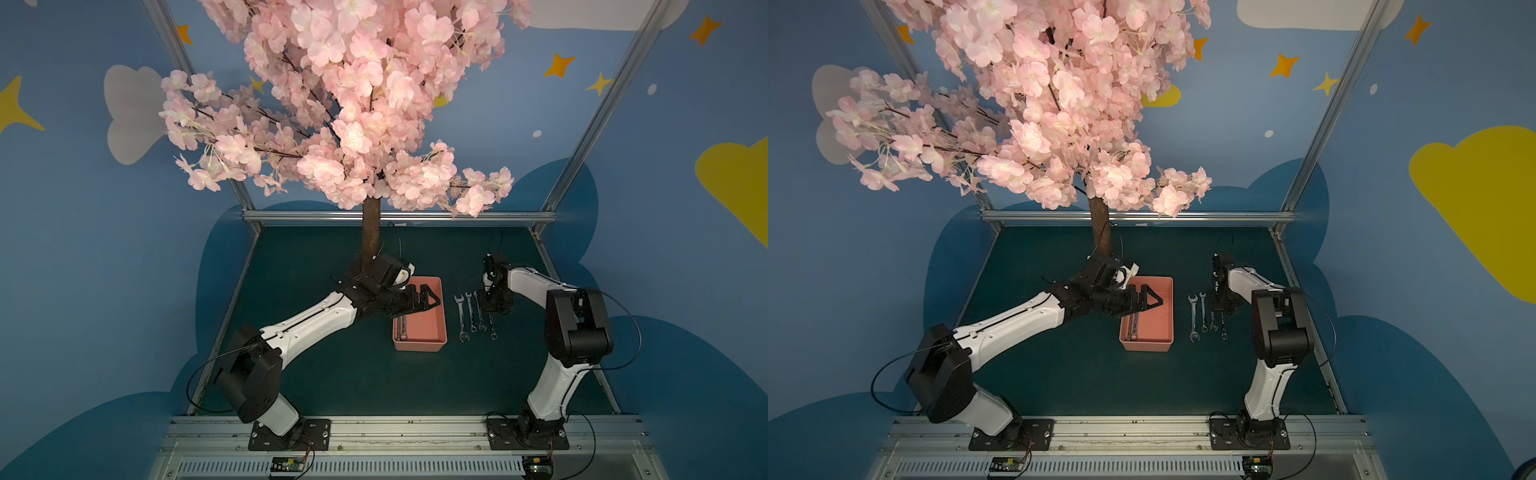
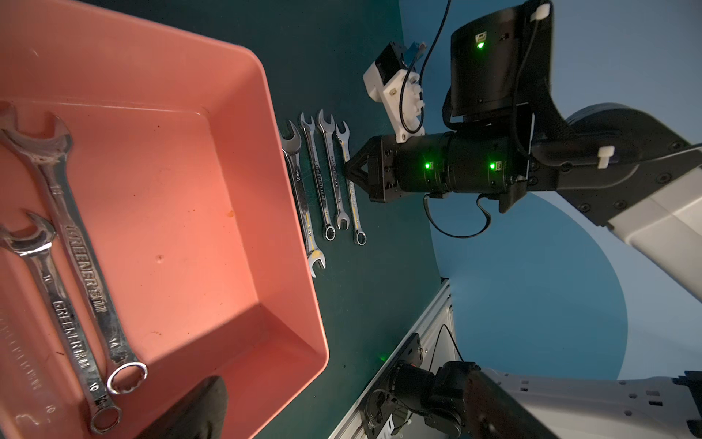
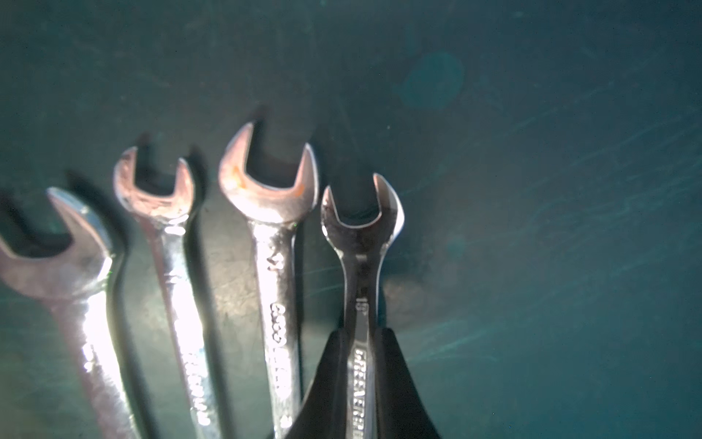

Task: Take out the wrench from the storage box
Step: Place the wrench at the center of the board.

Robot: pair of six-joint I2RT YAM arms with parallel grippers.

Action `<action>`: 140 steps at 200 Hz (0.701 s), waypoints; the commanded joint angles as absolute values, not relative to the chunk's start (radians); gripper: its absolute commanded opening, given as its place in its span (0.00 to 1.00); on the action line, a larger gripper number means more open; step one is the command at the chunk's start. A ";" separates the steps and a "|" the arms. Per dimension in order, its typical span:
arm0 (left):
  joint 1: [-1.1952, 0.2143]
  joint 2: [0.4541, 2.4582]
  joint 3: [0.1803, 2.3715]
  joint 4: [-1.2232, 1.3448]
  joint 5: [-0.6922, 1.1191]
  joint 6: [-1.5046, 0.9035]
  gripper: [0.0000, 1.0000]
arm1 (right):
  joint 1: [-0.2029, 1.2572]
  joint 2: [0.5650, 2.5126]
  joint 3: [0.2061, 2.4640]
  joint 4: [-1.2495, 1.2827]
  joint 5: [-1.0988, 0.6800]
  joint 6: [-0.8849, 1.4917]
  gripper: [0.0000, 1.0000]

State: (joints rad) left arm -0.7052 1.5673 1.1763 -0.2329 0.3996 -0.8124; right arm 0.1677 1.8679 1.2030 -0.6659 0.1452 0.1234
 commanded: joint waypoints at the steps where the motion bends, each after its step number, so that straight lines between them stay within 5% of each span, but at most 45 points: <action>1: -0.698 1.555 1.184 -0.248 0.397 -0.797 1.00 | 0.151 1.880 1.238 -0.675 0.139 0.122 0.02; 46: -0.695 1.547 1.185 -0.263 0.394 -0.785 1.00 | 0.149 1.895 1.267 -0.686 0.132 0.126 0.12; 96: -0.686 1.524 1.176 -0.285 0.387 -0.775 1.00 | 0.186 1.784 1.302 -0.775 0.174 0.137 0.42; 140: -0.656 1.478 1.142 -0.302 0.381 -0.764 1.00 | 0.339 1.609 1.391 -0.950 0.165 0.210 0.43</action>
State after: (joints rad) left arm -0.6758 1.5280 1.1709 -0.2707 0.3882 -0.7883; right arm 0.2413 1.7283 1.3247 -0.8108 0.1749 0.1486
